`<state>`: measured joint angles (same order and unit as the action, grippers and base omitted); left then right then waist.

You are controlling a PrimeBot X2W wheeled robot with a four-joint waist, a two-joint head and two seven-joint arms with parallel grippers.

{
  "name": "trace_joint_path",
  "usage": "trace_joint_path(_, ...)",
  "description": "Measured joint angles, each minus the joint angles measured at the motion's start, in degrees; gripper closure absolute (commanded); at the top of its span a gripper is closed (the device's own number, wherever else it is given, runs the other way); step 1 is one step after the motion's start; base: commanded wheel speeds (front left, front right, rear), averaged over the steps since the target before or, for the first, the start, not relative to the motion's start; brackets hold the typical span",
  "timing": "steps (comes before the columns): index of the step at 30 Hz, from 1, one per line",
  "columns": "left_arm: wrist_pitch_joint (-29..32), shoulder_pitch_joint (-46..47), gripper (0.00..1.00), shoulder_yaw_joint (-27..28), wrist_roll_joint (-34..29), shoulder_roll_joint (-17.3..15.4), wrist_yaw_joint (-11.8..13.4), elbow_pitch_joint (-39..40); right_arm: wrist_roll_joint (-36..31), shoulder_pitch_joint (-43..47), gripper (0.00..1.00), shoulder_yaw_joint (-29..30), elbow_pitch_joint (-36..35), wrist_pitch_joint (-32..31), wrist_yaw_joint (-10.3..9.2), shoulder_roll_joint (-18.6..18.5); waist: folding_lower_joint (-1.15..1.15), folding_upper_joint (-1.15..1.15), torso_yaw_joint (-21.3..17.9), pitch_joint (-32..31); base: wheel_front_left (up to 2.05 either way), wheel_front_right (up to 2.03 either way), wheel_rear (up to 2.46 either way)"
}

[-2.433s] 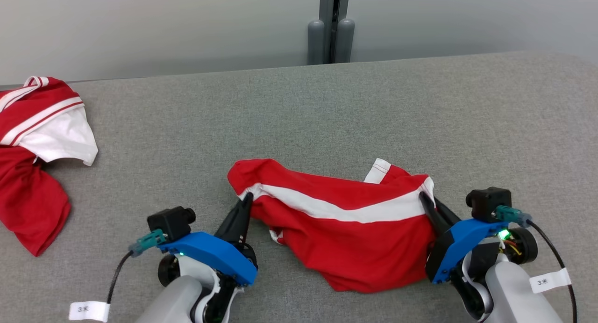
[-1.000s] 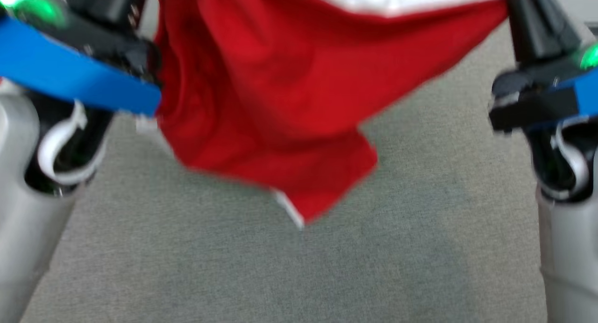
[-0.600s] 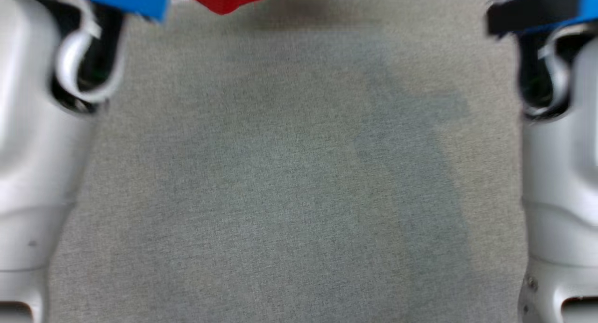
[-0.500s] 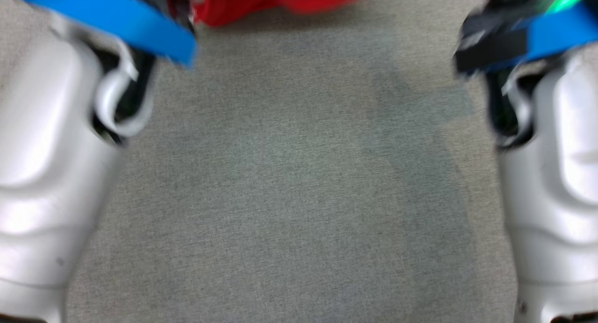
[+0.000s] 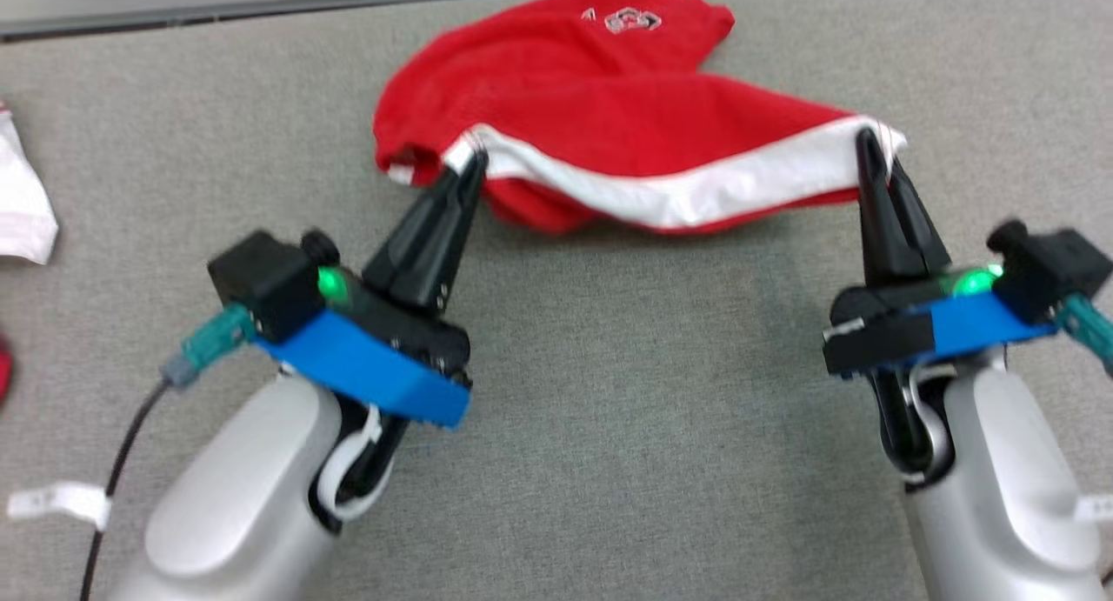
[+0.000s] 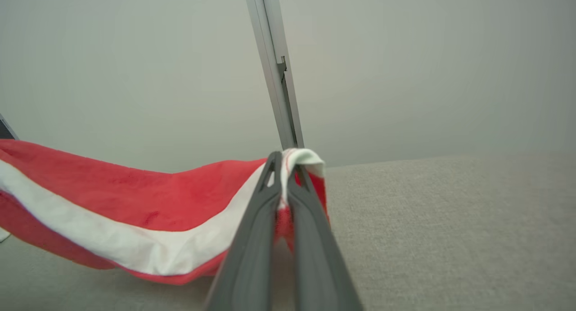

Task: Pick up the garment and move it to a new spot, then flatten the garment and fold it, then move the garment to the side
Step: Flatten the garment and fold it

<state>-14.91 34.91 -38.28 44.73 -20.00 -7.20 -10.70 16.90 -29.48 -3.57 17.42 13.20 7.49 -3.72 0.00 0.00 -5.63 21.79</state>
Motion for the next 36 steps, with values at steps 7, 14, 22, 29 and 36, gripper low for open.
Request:
trace_joint_path(7,-0.1,-12.6,1.0,1.8,-2.7,-0.9,0.7,10.4,-0.3,13.2,1.0,2.1,-11.6,-1.3,0.0,0.1,-0.01,0.0,-0.3,-5.6,0.0,0.0,0.0)
trace_joint_path(14,0.0,-24.8,1.0,1.5,-2.5,-3.6,4.5,21.3,-2.0,27.4,1.0,3.8,-28.2,-8.3,0.0,0.6,-0.02,0.0,-1.7,-9.8,0.0,0.0,0.0)
trace_joint_path(22,1.1,-31.8,1.0,-0.8,2.8,-1.3,6.1,22.4,-1.1,28.6,1.0,8.7,-31.4,-15.2,-0.01,0.7,-0.01,0.0,1.5,-9.4,0.0,0.0,0.0)
trace_joint_path(29,0.7,-30.3,1.0,1.6,9.7,4.7,4.8,14.3,-2.9,15.4,1.0,7.5,-21.5,-20.5,0.0,-3.6,0.0,0.0,5.0,-7.0,0.0,0.0,0.0)
trace_joint_path(36,1.2,-23.6,1.0,4.4,15.2,11.0,3.9,4.8,0.0,-0.4,1.0,4.8,-6.5,-26.0,0.0,-8.4,0.01,0.0,8.4,-3.5,0.0,0.0,0.0)
